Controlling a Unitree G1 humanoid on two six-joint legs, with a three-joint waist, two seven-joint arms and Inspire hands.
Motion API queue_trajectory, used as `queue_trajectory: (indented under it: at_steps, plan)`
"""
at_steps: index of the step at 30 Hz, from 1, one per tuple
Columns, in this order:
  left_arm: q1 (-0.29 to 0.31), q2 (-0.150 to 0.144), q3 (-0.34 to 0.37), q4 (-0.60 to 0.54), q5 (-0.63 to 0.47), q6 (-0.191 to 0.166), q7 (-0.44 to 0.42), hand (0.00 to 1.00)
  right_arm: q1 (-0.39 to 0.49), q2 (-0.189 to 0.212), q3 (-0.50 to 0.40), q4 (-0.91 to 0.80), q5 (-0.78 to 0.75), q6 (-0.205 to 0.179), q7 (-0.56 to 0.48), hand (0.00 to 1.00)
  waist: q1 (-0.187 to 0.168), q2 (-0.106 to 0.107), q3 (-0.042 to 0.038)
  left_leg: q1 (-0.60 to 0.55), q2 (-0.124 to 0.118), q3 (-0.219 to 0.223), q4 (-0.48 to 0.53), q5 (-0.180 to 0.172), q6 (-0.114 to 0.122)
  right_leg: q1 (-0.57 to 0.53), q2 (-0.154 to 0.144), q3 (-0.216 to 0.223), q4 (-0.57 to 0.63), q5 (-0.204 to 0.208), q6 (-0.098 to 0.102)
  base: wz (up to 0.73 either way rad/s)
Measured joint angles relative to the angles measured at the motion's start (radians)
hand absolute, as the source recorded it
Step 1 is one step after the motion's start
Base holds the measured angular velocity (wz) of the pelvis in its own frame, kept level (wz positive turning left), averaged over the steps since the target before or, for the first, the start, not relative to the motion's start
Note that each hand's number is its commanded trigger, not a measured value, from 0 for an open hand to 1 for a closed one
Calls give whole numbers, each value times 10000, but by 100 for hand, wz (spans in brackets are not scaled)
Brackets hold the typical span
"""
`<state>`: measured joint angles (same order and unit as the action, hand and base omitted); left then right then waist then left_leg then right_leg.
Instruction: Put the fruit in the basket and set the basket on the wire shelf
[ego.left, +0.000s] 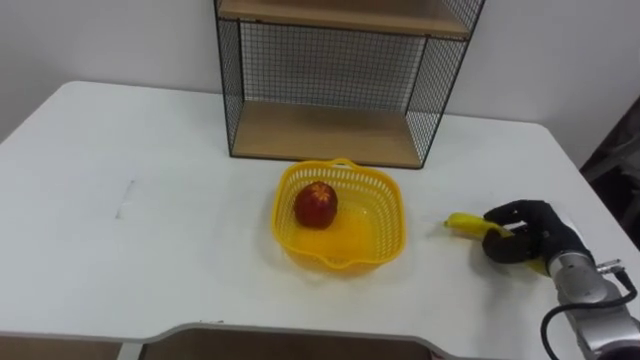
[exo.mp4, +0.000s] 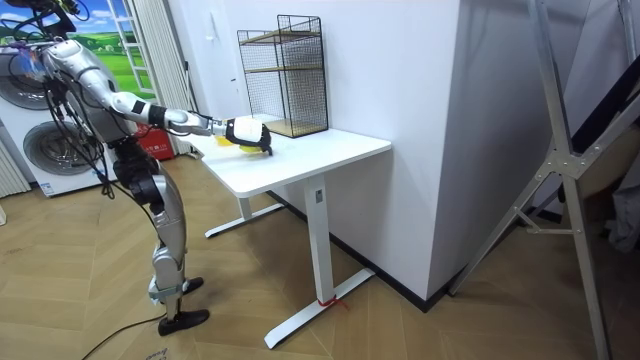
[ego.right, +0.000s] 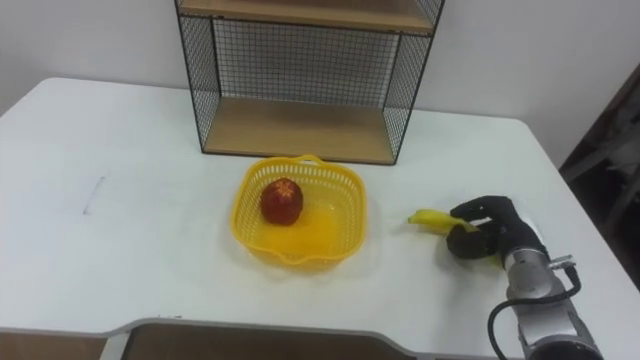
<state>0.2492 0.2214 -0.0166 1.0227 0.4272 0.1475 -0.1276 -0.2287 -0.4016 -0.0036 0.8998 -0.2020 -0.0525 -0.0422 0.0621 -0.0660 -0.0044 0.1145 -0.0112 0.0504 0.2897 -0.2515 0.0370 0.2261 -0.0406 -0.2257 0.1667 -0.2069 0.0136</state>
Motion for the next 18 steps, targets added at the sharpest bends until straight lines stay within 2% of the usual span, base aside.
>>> queue_trajectory:
  at_steps: [5, 13, 18]
  plan:
    - [0, -1, -2, 3, 0, 0, 0, 0, -5, -17, 0, 207, 23, 1, -32, 100, 10, -5, -2, 1, -1, 1, -41, 0, -1, -1, 4, -1, -4, -5, 0, 0]
    - [-20, 2, 40, -28, 8, -4, 27, 0, 48, 62, -10, 206, 139, 12, -57, 100, -3, -142, -35, 4, -1, 7, -89, 0, -1, -41, -3, 15, -15, -11, 0, 0]
    - [-54, 8, 69, -28, 11, -34, 27, 0, 46, 178, -219, 179, 798, 26, -70, 100, -6, -139, -47, 30, 0, 18, -140, 1, -3, -44, 3, 46, 1, -9, -1, 0]
